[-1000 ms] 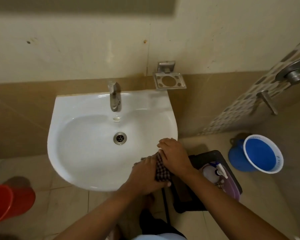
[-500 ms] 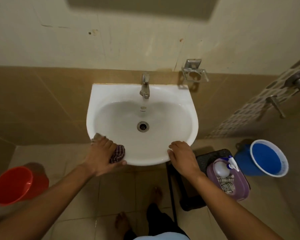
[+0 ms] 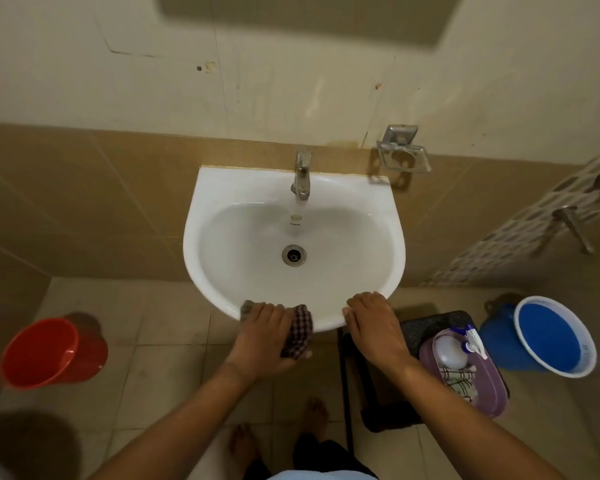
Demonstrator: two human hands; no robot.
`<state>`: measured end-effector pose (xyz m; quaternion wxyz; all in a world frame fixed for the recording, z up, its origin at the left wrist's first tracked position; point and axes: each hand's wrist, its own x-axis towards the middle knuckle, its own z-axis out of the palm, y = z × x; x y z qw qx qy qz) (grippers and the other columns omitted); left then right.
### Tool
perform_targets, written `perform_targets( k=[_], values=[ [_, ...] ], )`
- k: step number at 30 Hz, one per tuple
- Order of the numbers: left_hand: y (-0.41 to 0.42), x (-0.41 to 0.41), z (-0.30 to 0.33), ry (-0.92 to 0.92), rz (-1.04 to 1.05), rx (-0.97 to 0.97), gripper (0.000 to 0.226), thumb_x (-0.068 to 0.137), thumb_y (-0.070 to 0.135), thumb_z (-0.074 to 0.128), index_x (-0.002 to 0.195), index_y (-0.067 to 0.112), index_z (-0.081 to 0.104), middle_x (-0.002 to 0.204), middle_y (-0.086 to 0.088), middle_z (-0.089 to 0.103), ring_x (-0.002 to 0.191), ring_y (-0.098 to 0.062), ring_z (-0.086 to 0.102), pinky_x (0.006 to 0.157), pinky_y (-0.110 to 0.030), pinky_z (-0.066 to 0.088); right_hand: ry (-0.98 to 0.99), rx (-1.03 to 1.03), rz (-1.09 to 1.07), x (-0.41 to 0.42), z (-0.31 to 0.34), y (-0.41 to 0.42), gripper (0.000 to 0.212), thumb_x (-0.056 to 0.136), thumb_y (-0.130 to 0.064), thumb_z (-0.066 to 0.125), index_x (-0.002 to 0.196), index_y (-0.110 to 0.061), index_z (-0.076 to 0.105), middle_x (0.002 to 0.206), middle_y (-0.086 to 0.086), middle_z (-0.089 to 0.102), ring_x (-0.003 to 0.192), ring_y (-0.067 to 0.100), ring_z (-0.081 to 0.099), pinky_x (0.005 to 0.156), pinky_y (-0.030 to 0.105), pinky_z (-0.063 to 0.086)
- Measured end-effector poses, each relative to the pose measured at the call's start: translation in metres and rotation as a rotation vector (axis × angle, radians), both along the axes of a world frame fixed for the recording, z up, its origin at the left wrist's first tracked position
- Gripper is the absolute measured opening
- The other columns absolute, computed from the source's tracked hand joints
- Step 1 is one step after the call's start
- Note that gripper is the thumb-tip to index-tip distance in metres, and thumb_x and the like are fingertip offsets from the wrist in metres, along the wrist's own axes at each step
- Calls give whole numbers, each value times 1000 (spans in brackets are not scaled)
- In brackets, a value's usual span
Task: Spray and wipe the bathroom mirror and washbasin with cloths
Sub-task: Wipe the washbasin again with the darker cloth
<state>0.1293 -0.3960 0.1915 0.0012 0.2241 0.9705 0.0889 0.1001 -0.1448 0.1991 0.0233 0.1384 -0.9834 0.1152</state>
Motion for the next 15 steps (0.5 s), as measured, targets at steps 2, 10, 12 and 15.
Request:
perform_targets(
  k=[2,10,12,15],
  values=[
    [-28,-8,-3,23,-5,23,73,84,81,35,109,17,61,96,-2,63,91,-24,59,95,-44,43,-2,14,0,-2,-1,1,36,101,-32,33,93,-16,64,88,-1,63,83,19,53,90,37,45],
    [-131,-52,7,-54,76,-193,78,92,72,31,132,10,52,133,-16,56,134,-33,44,121,-48,18,4,-58,62,-4,-6,9,36,102,-33,33,87,-17,62,85,-3,62,81,18,53,84,35,42],
    [-118,-49,12,-62,180,-142,76,93,71,28,129,9,55,132,-15,57,134,-33,43,122,-46,16,14,-81,82,-6,-9,12,37,102,-34,35,89,-16,64,86,-2,63,82,19,54,84,36,43],
    [-76,-23,10,-20,216,-23,68,92,67,32,119,10,60,120,-12,61,123,-32,50,120,-48,19,35,-100,95,-6,-11,14,38,101,-35,36,93,-14,66,88,0,65,84,20,56,86,37,45]
  ],
)
